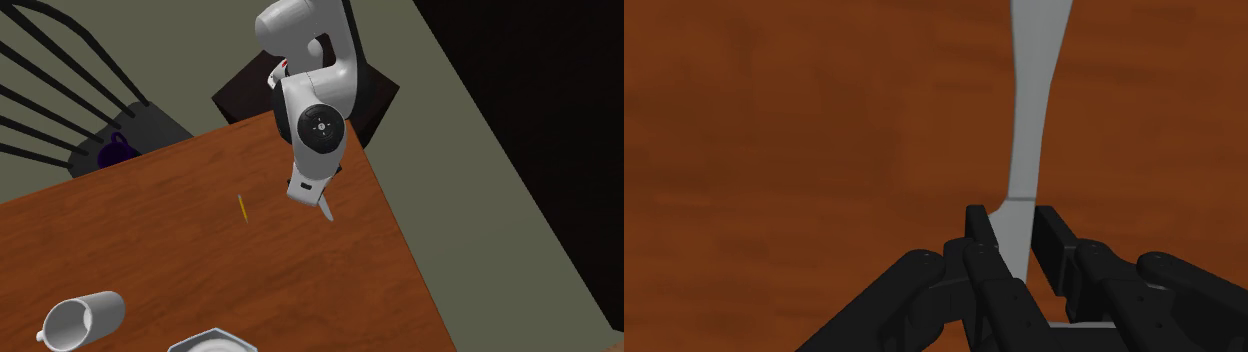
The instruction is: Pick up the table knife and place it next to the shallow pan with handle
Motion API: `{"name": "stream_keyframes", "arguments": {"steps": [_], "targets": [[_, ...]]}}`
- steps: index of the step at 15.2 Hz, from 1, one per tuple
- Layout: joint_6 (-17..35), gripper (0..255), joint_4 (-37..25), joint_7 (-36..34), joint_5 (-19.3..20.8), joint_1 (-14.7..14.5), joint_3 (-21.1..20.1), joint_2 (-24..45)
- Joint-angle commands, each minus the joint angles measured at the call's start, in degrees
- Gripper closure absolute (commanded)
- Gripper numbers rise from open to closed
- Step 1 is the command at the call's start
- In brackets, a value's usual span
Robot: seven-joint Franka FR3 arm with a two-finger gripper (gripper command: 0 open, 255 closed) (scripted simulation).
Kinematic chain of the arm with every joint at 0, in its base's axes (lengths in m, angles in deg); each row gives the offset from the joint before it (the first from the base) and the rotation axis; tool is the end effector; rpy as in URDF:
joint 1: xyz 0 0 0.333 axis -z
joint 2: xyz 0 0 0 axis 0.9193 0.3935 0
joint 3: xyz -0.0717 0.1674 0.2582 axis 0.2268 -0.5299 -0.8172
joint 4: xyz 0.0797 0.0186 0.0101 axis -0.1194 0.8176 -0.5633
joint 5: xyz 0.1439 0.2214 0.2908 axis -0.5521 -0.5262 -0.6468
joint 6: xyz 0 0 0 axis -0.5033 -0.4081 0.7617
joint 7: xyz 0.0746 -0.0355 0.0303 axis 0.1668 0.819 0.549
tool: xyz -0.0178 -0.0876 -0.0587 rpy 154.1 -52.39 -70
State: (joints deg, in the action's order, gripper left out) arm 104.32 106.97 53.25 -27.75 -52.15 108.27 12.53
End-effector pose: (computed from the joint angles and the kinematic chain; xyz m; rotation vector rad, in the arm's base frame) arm 0.2792 -0.2721 0.3404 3.0446 -0.6714 -0.0187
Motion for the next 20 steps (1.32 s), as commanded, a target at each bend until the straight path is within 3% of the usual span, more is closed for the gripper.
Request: {"name": "stream_keyframes", "arguments": {"steps": [1,20], "targets": [[0.0,255,0.0,0.0,0.0,0.0,0.0,0.0],[-16.8,255,-8.2,-0.4,-0.9,0.5,-4.1,-8.7]]}}
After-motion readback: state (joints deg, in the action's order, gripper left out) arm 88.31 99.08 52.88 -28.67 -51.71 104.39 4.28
